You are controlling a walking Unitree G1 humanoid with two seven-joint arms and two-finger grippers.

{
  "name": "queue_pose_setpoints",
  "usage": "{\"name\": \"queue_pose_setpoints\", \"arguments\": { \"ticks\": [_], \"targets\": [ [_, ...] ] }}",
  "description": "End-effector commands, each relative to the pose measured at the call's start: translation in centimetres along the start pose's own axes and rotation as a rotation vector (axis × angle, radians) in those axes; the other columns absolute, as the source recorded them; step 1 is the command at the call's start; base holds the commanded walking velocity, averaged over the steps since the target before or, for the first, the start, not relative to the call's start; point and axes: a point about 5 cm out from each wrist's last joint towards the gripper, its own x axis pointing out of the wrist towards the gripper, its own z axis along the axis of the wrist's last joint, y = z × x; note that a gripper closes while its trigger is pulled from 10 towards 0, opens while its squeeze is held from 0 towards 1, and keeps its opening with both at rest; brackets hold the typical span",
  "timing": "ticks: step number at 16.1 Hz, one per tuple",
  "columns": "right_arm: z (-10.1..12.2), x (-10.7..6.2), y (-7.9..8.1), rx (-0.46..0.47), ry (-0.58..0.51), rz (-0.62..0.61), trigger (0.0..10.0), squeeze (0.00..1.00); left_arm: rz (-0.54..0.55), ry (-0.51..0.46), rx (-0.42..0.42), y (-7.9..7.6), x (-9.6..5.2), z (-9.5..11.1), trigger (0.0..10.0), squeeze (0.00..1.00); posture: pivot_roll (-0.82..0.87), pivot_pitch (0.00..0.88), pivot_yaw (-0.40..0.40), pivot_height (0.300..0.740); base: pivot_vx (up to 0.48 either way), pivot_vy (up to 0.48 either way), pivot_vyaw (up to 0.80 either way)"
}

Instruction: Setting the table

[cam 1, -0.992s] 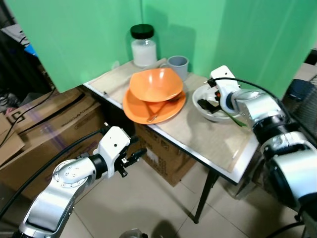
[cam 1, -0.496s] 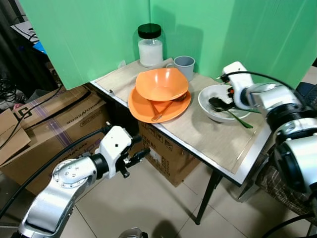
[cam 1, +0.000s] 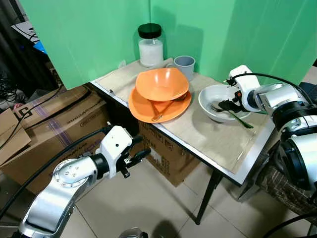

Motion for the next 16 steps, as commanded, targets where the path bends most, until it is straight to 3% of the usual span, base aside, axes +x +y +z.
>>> {"name": "queue_pose_setpoints", "arguments": {
  "ticks": [1,2,5,6,7,8,12,15,16],
  "targets": [
    [0.5,-0.4,-0.2,-0.01,0.006,0.014,9.6,0.0,-0.02,-0.001,0.016,-0.1,0.1,0.4,10.0,0.0,0.05,0.0,0.049,0.74,0.0,0.0,0.0],
    [0.3,-0.4,-0.1,-0.008,0.015,0.033,10.0,0.0,-0.022,-0.001,0.016,-0.1,0.1,0.4,10.0,0.0,0.05,0.0,0.05,0.74,0.0,0.0,0.0],
    [-0.5,-0.1,0.0,-0.035,0.058,0.027,9.6,0.0,-0.026,0.003,0.019,-0.2,0.2,0.2,10.0,0.0,0.05,0.0,0.051,0.74,0.0,0.0,0.0],
    [-0.6,0.1,-0.2,-0.031,0.046,-0.025,8.0,0.0,-0.029,0.005,0.021,-0.2,0.2,0.2,10.0,0.0,0.05,0.0,0.051,0.74,0.0,0.0,0.0],
    [-0.6,0.1,-0.3,-0.023,0.031,-0.061,8.0,0.0,-0.031,0.006,0.022,-0.2,0.2,0.2,10.0,0.0,0.05,0.0,0.051,0.74,0.0,0.0,0.0],
    [-0.6,0.2,-0.3,-0.021,0.031,-0.065,5.2,0.0,-0.032,0.008,0.023,-0.3,0.2,0.2,10.0,0.0,0.05,0.0,0.05,0.74,0.0,0.0,0.0],
    [-0.7,0.2,-0.2,-0.056,0.057,-0.056,3.6,0.0,-0.035,0.015,0.026,-0.4,0.1,0.0,10.0,0.0,0.05,0.0,0.045,0.74,0.0,0.0,0.0],
    [-1.2,0.3,0.0,-0.1,0.104,-0.035,3.5,0.0,-0.037,0.014,0.027,-0.4,0.1,0.0,10.0,0.0,0.05,0.0,0.045,0.74,0.0,0.0,0.0],
    [-1.5,0.5,0.2,-0.12,0.127,-0.026,6.1,0.0,-0.038,0.014,0.027,-0.4,0.2,0.0,10.0,0.0,0.05,0.0,0.044,0.74,0.0,0.0,0.0]
  ]
}}
